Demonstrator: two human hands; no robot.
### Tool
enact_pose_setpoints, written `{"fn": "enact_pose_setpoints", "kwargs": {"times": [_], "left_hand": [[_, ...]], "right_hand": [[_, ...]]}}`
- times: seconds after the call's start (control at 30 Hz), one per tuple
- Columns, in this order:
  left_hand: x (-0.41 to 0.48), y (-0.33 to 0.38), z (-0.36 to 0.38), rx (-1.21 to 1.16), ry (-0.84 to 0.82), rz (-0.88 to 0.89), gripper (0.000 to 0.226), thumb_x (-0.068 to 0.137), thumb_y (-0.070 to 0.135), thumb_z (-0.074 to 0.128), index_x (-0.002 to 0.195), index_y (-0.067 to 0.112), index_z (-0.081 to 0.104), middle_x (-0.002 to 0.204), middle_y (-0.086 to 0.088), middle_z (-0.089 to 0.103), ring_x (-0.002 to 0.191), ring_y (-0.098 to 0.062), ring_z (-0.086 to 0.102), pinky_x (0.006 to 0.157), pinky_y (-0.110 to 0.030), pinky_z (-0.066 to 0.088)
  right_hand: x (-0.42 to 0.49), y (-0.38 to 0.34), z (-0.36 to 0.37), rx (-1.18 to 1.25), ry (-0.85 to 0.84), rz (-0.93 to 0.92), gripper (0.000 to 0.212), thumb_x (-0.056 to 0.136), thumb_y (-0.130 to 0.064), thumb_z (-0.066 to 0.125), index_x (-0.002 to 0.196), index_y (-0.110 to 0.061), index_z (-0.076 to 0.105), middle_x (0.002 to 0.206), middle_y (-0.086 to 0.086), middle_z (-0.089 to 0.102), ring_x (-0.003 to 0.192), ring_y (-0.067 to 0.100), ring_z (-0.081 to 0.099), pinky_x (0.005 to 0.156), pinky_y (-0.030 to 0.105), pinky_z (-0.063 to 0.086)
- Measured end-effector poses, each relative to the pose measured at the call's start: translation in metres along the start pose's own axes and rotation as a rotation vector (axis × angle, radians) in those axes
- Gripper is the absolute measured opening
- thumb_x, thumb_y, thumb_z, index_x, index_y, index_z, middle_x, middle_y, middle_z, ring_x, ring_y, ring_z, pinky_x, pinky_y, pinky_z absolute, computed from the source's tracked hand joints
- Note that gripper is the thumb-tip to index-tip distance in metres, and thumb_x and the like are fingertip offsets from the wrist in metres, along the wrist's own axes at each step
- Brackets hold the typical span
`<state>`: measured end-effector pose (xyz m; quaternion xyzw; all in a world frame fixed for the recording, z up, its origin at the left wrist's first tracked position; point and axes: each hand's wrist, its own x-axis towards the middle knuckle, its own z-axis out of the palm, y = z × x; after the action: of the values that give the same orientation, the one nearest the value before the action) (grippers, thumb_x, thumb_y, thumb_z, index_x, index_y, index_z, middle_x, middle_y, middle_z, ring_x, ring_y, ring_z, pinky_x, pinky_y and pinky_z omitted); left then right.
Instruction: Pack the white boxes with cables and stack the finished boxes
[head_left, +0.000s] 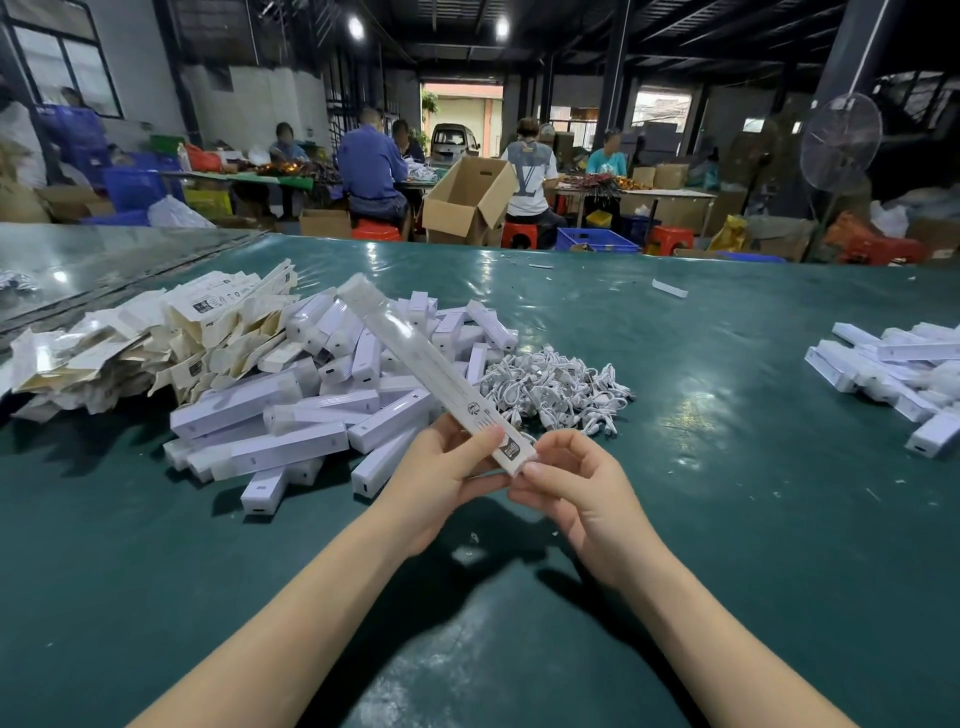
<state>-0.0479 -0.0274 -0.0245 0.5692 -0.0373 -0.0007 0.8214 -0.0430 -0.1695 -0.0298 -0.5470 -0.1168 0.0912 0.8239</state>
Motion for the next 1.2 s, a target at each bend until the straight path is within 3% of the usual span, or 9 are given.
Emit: {"fn": "enact_pose_setpoints", "kwargs": {"times": [0.17,0.47,0.6,0.73,0.83,0.93,1.0,1.07,1.2], "left_hand": [[0.000,-0.001,0.000,-0.092,-0.025,-0.059,0.010,0.090,0.009,0.050,0.095,0.003,0.056,0.084,-0.009,0.073,0.077,-0.020,0.071,0.067,-0.029,0.058],[0.000,-0.002,0.003,-0.193,0.007,-0.081,0.007,0.090,0.007,0.050,0.093,0.002,0.055,0.079,-0.011,0.073,0.072,-0.022,0.071,0.059,-0.028,0.057],[-0.002,-0.006,0.005,-0.060,0.012,-0.026,0.011,0.091,0.005,0.050,0.099,0.000,0.056,0.085,-0.009,0.073,0.076,-0.019,0.070,0.065,-0.025,0.057],[-0.004,-0.009,0.009,0.103,0.094,0.040,0.017,0.090,0.004,0.053,0.106,-0.002,0.056,0.101,-0.016,0.068,0.088,-0.023,0.068,0.075,-0.029,0.058],[-0.004,-0.010,0.014,0.230,0.196,0.130,0.010,0.088,0.007,0.058,0.098,0.005,0.059,0.098,-0.011,0.068,0.089,-0.022,0.068,0.077,-0.032,0.057],[-0.002,-0.009,0.010,0.314,0.286,0.205,0.008,0.087,0.011,0.061,0.091,0.016,0.058,0.095,-0.006,0.067,0.090,-0.022,0.067,0.080,-0.035,0.056],[-0.001,-0.004,0.005,0.297,0.291,0.201,0.006,0.087,0.012,0.060,0.091,0.016,0.057,0.098,-0.009,0.067,0.092,-0.024,0.066,0.080,-0.036,0.056],[-0.001,0.000,0.002,0.230,0.257,0.193,0.006,0.088,0.012,0.059,0.091,0.016,0.056,0.096,-0.009,0.067,0.089,-0.021,0.067,0.076,-0.031,0.057],[-0.003,0.002,-0.001,0.461,0.106,0.133,0.015,0.087,0.016,0.060,0.092,0.025,0.049,0.089,0.003,0.064,0.071,-0.005,0.065,0.076,-0.032,0.055]], "right_hand": [[-0.001,0.000,-0.003,-0.228,0.016,-0.134,0.023,0.080,0.012,0.058,0.072,-0.008,0.050,0.066,0.005,0.061,0.057,0.011,0.061,0.061,0.023,0.055],[0.000,-0.001,-0.001,-0.245,0.034,-0.151,0.029,0.081,0.017,0.053,0.068,-0.008,0.046,0.066,0.010,0.055,0.054,0.010,0.056,0.056,0.022,0.052],[-0.001,-0.001,-0.003,-0.282,0.084,-0.154,0.030,0.078,0.017,0.055,0.068,-0.009,0.045,0.061,0.007,0.053,0.048,0.012,0.055,0.054,0.024,0.053],[-0.002,0.003,-0.001,-0.430,0.141,-0.194,0.032,0.076,0.017,0.055,0.071,-0.013,0.045,0.061,0.006,0.055,0.058,0.022,0.055,0.064,0.036,0.052],[-0.002,0.003,0.002,-0.324,0.129,-0.165,0.034,0.076,0.021,0.054,0.078,-0.012,0.046,0.061,0.000,0.058,0.062,0.020,0.060,0.067,0.029,0.055],[-0.002,0.003,0.003,-0.063,0.017,-0.053,0.042,0.068,0.027,0.055,0.083,-0.011,0.045,0.068,0.002,0.066,0.068,0.018,0.064,0.072,0.029,0.054],[-0.002,0.001,0.002,0.156,-0.078,0.031,0.041,0.058,0.020,0.057,0.085,-0.009,0.048,0.077,0.010,0.068,0.074,0.022,0.068,0.072,0.030,0.057],[-0.003,-0.001,0.002,0.216,-0.118,0.050,0.034,0.060,0.014,0.057,0.085,-0.008,0.050,0.082,0.014,0.068,0.079,0.025,0.069,0.071,0.031,0.058],[0.001,0.001,-0.003,-0.365,0.073,-0.198,0.020,0.079,0.005,0.062,0.085,-0.013,0.056,0.087,0.000,0.066,0.088,0.015,0.063,0.082,0.029,0.052]]}}
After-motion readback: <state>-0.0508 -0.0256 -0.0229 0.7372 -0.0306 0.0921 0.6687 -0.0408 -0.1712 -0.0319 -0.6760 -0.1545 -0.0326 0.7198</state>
